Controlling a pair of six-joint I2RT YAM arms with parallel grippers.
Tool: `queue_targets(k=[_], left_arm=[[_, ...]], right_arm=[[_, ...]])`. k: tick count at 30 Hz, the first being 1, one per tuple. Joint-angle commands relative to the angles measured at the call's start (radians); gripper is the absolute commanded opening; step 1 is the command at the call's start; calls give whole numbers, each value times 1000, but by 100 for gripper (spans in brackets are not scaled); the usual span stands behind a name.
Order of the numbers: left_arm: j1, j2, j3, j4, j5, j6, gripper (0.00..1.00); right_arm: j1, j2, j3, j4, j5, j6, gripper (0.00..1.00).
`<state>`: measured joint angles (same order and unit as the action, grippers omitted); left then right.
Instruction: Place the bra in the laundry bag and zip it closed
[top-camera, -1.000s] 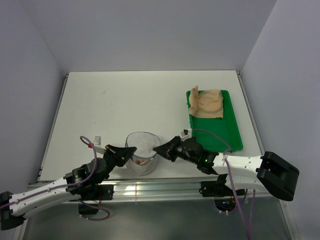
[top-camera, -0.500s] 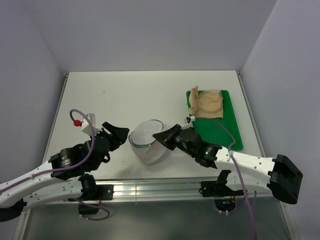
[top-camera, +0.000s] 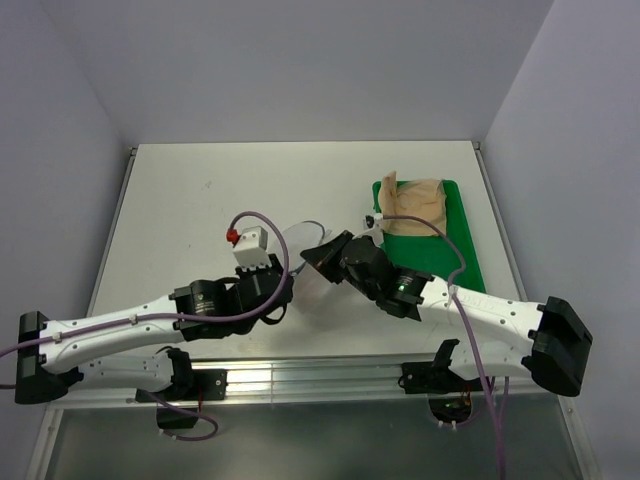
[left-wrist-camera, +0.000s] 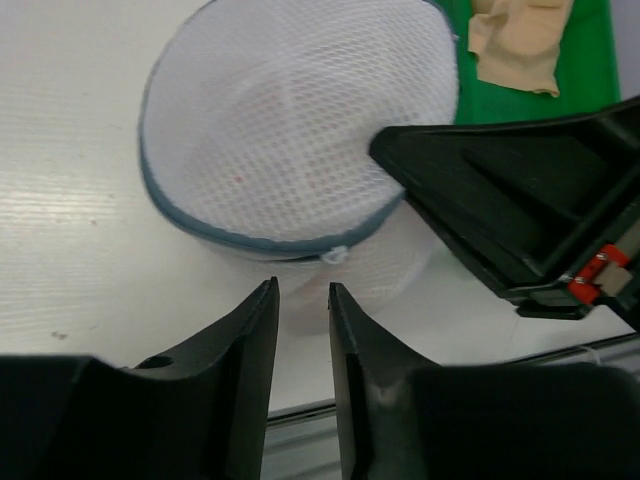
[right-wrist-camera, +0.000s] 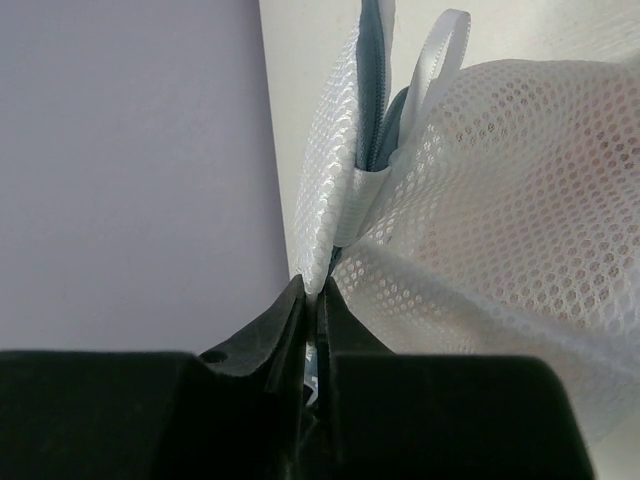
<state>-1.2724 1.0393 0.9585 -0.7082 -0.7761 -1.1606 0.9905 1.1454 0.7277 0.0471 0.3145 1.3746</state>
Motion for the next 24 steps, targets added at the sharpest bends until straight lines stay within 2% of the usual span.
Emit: queue_targets(k=[1, 4, 7, 12, 18, 24], left_arm=[[-8, 7, -15, 157, 58, 50, 34], [-10, -25, -70, 281, 84, 99, 41], [-8, -19, -76, 328, 104, 143, 43], [-8, 68, -33, 285, 124, 145, 42], [-8, 85, -9, 208, 101, 104, 37], [-7, 93, 0, 158, 74, 75, 36]], right_arm=[[-1, 25, 65, -4, 34, -28, 0], [-1, 39, 70, -12, 17, -31, 0], [-3, 34, 67, -12, 15, -31, 0], [-1, 42, 81, -23, 12, -35, 0], [-3, 51, 88, -24, 3, -35, 0], [-3, 62, 91, -16, -9, -35, 0]])
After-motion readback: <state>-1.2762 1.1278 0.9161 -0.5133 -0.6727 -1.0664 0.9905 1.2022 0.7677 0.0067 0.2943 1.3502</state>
